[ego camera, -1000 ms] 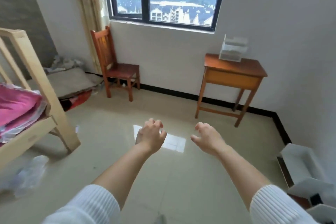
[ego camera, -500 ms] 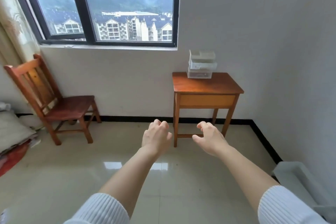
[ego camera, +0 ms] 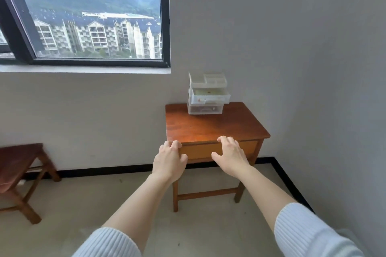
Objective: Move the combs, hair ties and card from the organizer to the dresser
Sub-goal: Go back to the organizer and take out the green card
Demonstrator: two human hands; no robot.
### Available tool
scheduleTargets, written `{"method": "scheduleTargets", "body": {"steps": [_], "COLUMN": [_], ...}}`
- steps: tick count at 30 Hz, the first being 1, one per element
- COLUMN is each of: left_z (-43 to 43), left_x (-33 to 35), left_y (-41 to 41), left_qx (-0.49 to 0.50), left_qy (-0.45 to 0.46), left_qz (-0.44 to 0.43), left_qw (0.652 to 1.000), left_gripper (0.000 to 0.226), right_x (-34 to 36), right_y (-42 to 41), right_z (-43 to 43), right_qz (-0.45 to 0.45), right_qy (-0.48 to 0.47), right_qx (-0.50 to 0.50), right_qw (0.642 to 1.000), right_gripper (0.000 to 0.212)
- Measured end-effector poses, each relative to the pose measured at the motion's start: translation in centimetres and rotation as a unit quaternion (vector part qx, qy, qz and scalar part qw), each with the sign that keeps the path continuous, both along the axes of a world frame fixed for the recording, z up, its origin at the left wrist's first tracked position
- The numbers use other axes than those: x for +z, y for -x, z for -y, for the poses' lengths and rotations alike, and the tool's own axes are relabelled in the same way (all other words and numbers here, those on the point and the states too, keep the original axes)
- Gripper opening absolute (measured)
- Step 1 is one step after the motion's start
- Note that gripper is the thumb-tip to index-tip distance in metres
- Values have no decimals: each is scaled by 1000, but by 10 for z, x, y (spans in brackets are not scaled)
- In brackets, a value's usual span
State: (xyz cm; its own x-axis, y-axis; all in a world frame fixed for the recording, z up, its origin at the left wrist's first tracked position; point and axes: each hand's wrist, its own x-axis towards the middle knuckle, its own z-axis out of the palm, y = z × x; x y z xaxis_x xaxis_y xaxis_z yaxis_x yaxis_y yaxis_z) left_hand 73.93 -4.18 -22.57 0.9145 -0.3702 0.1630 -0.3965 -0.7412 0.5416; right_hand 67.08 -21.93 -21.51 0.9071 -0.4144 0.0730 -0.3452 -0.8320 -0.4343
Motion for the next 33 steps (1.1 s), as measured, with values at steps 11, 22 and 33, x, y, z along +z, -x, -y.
{"method": "scheduleTargets", "body": {"steps": [11, 22, 33], "left_z": [137, 257, 326], "left_x": [-12, -15, -3], "left_y": [-224, -372, -428], "left_qx": [-60, -134, -32], "left_qy": [13, -47, -10], "left_qz": [29, 76, -317], "left_qw": [998, 987, 948], "left_gripper": [41, 33, 16], "right_x": [-19, -24, -33], "right_y": [-212, -354, -425], "right_z": [133, 253, 307], "right_qz": [0, 9, -181], "right_qy": [6, 58, 90], "right_qx": [-35, -107, -72], "right_qw": [999, 992, 977], "right_gripper": [49, 43, 45]}}
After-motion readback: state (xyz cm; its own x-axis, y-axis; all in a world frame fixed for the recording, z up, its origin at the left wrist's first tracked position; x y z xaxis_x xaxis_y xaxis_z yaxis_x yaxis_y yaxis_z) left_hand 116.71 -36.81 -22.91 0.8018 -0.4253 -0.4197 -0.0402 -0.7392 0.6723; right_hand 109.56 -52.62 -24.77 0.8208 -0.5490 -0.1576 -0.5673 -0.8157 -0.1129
